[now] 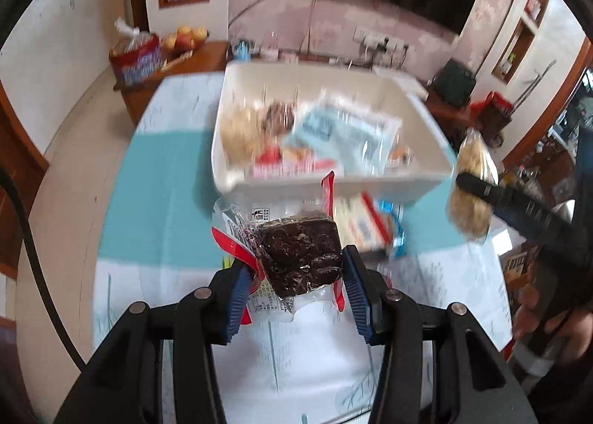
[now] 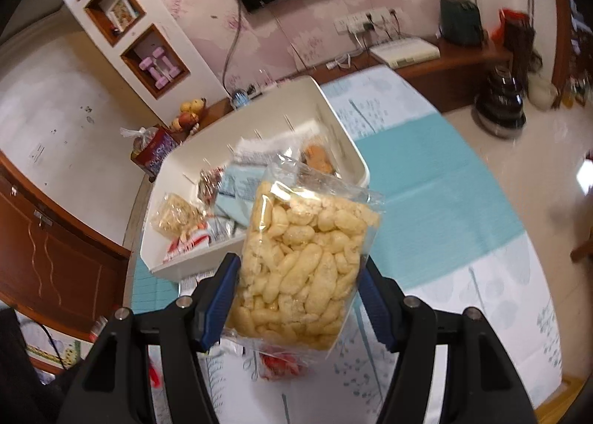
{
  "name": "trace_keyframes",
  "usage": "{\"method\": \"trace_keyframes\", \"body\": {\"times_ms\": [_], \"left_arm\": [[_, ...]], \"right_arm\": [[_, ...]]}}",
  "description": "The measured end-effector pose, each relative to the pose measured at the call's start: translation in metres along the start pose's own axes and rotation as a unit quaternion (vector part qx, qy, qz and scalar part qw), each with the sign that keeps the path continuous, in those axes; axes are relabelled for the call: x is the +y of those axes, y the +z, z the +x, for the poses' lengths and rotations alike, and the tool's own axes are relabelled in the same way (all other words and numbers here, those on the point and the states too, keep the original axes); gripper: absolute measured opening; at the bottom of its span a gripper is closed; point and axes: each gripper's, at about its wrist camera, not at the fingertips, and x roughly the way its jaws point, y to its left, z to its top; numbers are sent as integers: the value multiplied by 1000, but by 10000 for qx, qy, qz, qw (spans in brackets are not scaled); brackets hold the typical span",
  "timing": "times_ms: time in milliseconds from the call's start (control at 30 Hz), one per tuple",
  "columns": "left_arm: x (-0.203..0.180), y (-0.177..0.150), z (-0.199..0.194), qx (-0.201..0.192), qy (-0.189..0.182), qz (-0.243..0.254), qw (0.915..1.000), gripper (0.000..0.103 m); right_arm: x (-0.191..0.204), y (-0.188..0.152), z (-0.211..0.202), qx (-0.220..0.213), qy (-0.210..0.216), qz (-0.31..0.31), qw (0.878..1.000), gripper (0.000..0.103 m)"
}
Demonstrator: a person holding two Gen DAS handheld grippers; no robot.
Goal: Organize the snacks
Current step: 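Lift and carry puffed snack bag with right tool while left tool carries brown cake bag to basket, then lower both bags into the white basket and open both tools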
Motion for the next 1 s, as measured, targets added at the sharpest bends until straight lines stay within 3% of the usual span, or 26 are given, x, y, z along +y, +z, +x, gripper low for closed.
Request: {"method": "trace_keyframes", "body": {"times_ms": [233,433,733,867,1000], "left_arm": [[4,47,7,-472,-191,50,9987,47],[5,74,27,-756,-332,151,9965,47],[8,99,74,-772,-393,156,9961,49],[10,101,86,-764,-377,124,9963,55],[13,99,90,-732,-390,27,9966,63]], "right_arm": [[17,15,5,-720,-173,-770,9943,64],[21,25,31,-865,-259,-1084,9900,64],[29,29,60,-1287,-401,-1778,9748,64],[36,30,61,-1465,-408,-2047,9669,64],[36,28,61,-1432,-355,-2070,9672,65]]}}
